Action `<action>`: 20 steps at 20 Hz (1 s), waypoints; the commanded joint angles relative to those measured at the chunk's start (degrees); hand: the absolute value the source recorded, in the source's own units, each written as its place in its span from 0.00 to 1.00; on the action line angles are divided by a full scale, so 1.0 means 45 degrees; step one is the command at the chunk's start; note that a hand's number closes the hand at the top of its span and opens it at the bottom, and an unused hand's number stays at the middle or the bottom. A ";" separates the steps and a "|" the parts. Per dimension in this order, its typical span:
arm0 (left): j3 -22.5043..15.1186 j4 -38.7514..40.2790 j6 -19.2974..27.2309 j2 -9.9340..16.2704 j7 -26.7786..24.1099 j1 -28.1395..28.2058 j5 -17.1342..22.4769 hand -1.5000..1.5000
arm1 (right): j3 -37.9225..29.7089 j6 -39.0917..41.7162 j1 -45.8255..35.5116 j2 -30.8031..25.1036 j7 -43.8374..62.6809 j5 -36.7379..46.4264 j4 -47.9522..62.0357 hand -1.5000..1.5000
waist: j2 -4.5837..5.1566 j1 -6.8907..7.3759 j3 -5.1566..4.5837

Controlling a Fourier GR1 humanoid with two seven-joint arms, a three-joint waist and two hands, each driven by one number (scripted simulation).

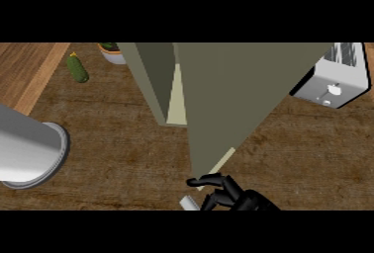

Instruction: Pick up the bottled water, place it into the cabinet and close the cabinet

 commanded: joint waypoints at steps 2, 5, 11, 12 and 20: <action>0.1437 -0.0199 -0.1329 0.0228 -0.0374 0.1038 0.1401 0.00 | -0.0282 -0.1539 -0.3052 0.0678 0.0353 -0.1999 0.0961 1.00 | -0.0158 -0.0018 -0.0037; 0.1797 0.0317 -0.1942 0.0346 -0.0317 0.1104 0.1669 0.00 | -0.0626 -0.2631 -0.5190 0.0685 0.0852 -0.2839 0.1997 1.00 | -0.0137 -0.0109 -0.0038; 0.3422 0.0218 -0.2654 0.0517 -0.0063 0.1636 0.3136 0.00 | -0.3056 -0.2385 -0.7572 0.0693 0.0650 -0.5078 0.4201 1.00 | -0.0143 -0.0360 -0.0023; 0.3621 0.0375 -0.3175 0.0294 -0.0294 0.2184 0.3011 0.00 | -0.3494 -0.1969 -0.7920 0.0695 -0.0002 -0.4921 0.5257 1.00 | -0.0153 -0.0243 -0.0022; 0.5147 0.0172 -0.4937 -0.0709 -0.0163 0.3716 0.3708 0.00 | -0.5329 -0.0206 -1.0255 0.0480 -0.0472 -0.5413 0.8741 1.00 | -0.0195 -0.0407 -0.0020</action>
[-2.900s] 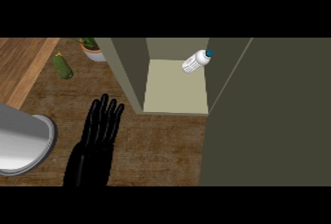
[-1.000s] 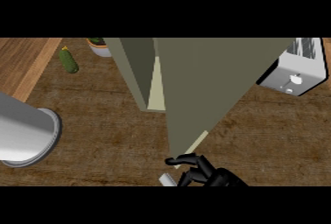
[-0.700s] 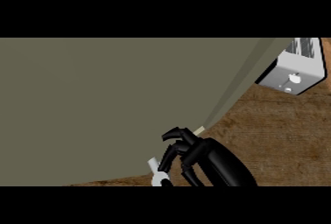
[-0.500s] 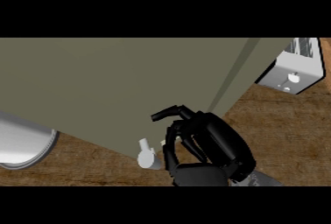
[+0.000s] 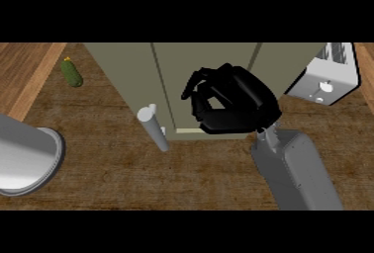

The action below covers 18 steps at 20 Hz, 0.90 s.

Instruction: Pick up the bottled water, place it into the cabinet and close the cabinet

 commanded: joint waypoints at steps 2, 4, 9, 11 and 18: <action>0.0249 0.0181 -0.0901 -0.0725 0.0114 0.0435 -0.0154 0.00 | -0.1412 0.1666 -0.2117 -0.0644 -0.0642 -0.0594 0.3060 1.00 | 0.0020 0.0048 -0.0004; 0.0951 -0.0088 -0.1192 -0.0614 0.0373 0.0673 0.0521 0.00 | -0.1349 0.1848 -0.2489 -0.0465 -0.0995 -0.0374 0.3531 1.00 | 0.0007 -0.0025 -0.0001; 0.0723 0.0059 -0.1283 -0.0797 0.0834 0.0272 0.0386 0.00 | -0.1267 0.1385 -0.3778 0.0232 -0.1025 0.0088 0.4878 1.00 | 0.0033 0.0060 -0.0010; 0.1020 0.0212 -0.1551 -0.0840 0.0883 0.0455 0.0616 0.00 | -0.1441 0.1703 -0.3609 0.0231 -0.0939 -0.0296 0.5026 1.00 | 0.0032 0.0084 -0.0010; 0.0967 0.0533 -0.1516 -0.0588 0.1361 -0.0216 0.0864 0.00 | -0.0877 0.1756 -0.3948 0.0225 -0.0923 -0.1266 0.5023 1.00 | 0.0071 0.0163 -0.0022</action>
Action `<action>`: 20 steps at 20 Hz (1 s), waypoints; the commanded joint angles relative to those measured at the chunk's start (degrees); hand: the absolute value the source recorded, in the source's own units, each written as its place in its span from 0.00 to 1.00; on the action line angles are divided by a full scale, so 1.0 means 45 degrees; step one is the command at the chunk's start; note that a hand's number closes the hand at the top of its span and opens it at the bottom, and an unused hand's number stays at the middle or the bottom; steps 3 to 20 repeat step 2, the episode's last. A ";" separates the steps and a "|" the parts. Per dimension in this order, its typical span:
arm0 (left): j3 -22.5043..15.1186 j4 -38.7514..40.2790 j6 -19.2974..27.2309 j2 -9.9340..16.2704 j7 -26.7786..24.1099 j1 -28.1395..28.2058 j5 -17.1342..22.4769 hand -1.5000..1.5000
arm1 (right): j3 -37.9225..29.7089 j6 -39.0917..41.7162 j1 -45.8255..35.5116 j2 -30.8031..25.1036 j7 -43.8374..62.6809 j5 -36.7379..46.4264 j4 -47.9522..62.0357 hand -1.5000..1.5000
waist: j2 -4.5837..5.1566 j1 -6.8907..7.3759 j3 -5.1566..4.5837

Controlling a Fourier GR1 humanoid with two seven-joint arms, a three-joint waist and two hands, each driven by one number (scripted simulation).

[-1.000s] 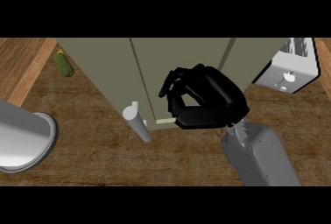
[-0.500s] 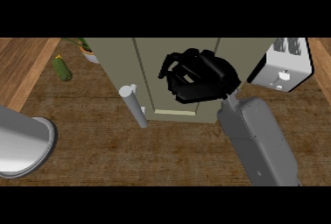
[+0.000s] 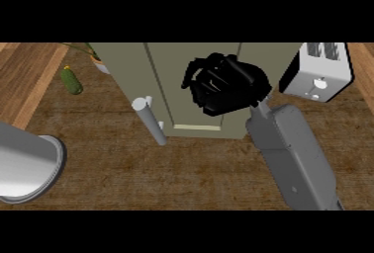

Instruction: Pick up the bottled water, place it into the cabinet and close the cabinet

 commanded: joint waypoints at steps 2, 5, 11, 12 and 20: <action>0.0158 -0.0178 -0.0598 -0.0079 0.0217 0.0380 0.0164 0.00 | -0.0103 -0.0698 -0.1891 0.0580 0.0031 0.0206 0.1845 1.00 | 0.0355 0.0783 -0.0418; 0.0158 -0.0178 -0.0598 -0.0079 0.0217 0.0380 0.0164 0.00 | -0.0103 -0.0698 -0.1891 0.0580 0.0031 0.0206 0.1845 1.00 | 0.0355 0.0783 -0.0418; 0.0158 -0.0178 -0.0598 -0.0079 0.0217 0.0380 0.0164 0.00 | -0.0103 -0.0698 -0.1891 0.0580 0.0031 0.0206 0.1845 1.00 | 0.0355 0.0783 -0.0418; 0.0158 -0.0178 -0.0598 -0.0079 0.0217 0.0380 0.0164 0.00 | -0.0103 -0.0698 -0.1891 0.0580 0.0031 0.0206 0.1845 1.00 | 0.0355 0.0783 -0.0418; 0.0158 -0.0178 -0.0598 -0.0079 0.0217 0.0380 0.0164 0.00 | -0.0103 -0.0698 -0.1891 0.0580 0.0031 0.0206 0.1845 1.00 | 0.0355 0.0783 -0.0418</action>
